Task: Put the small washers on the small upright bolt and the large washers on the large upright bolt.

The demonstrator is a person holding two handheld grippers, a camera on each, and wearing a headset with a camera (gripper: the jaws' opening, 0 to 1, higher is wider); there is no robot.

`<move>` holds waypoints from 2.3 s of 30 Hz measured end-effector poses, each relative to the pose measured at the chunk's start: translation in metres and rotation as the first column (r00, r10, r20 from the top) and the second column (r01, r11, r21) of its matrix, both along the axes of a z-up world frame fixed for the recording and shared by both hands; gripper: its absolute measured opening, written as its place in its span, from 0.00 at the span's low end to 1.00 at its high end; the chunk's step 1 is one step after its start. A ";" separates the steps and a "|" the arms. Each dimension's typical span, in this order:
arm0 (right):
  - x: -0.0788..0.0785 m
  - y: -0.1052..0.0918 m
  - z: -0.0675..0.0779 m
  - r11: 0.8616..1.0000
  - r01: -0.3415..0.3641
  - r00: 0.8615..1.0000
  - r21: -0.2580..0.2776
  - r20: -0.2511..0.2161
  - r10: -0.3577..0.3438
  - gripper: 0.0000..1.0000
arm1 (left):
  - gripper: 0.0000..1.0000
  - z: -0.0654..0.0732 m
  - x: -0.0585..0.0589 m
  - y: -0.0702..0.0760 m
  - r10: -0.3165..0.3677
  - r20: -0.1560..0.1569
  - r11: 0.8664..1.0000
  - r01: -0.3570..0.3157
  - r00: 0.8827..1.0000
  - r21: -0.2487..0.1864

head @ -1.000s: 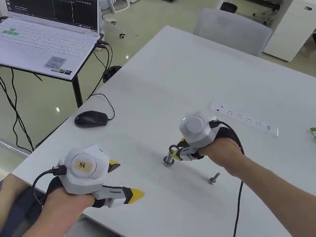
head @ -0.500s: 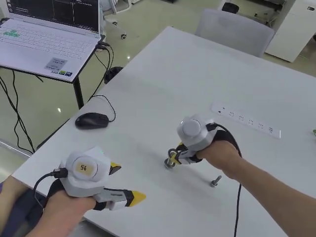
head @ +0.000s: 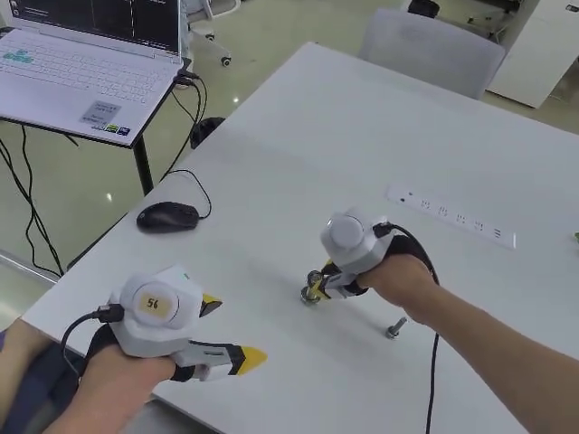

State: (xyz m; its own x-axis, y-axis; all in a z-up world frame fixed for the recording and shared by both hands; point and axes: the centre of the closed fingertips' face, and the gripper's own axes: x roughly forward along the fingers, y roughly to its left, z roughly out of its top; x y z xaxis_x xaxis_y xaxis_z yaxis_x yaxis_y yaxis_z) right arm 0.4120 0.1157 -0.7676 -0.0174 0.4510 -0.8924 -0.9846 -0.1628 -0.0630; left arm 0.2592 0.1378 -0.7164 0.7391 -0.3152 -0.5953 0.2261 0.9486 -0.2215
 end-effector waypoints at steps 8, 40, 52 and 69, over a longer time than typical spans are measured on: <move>0.000 0.001 -0.010 1.000 0.000 1.000 -0.019 0.005 0.000 0.24 | 0.64 -0.001 0.000 0.000 0.000 -0.003 1.000 0.000 1.000 -0.003; -0.002 -0.012 -0.042 0.996 0.059 0.998 -0.062 -0.026 -0.061 0.24 | 0.64 -0.003 0.001 0.004 0.008 -0.004 1.000 -0.008 1.000 -0.008; -0.008 -0.034 -0.031 0.993 0.116 0.992 -0.020 -0.051 -0.117 0.34 | 0.64 0.003 0.017 0.002 -0.024 0.010 1.000 0.024 1.000 -0.001; -0.026 -0.078 -0.004 0.949 0.278 0.958 0.146 -0.115 -0.263 0.38 | 0.64 0.001 0.035 -0.006 -0.096 0.005 0.995 0.096 0.995 0.009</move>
State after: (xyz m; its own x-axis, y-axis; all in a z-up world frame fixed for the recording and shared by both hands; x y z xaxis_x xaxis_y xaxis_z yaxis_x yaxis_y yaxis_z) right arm 0.3865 0.0378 -0.7713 0.0458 0.5862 -0.8089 -0.9930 0.1150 0.0271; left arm 0.2941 0.1317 -0.7153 0.7089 -0.3801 -0.5941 0.3177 0.9242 -0.2122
